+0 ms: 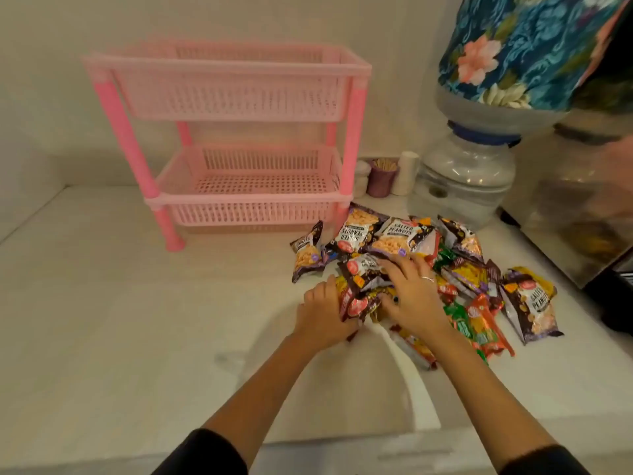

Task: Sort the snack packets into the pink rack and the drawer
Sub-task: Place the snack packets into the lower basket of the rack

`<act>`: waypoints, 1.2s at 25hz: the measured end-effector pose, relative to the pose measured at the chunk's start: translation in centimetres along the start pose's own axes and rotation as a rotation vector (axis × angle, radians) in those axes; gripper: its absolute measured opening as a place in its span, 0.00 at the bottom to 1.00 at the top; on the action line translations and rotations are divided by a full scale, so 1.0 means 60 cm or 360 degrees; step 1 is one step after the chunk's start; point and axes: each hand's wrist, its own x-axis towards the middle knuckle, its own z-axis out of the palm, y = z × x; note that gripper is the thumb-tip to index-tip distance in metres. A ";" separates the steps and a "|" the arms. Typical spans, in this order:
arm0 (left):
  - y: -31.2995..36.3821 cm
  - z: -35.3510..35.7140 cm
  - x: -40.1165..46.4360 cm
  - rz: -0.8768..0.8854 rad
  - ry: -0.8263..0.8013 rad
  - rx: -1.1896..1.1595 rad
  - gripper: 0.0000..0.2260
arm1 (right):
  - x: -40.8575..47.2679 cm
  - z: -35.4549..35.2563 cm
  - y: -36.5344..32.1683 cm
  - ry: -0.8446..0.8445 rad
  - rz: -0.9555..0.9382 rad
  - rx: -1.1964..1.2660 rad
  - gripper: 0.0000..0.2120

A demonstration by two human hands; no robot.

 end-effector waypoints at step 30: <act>-0.262 -0.130 -0.040 -0.0743 -0.0089 0.0413 0.40 | 0.024 0.161 -0.343 -0.0441 0.0156 -0.0283 0.31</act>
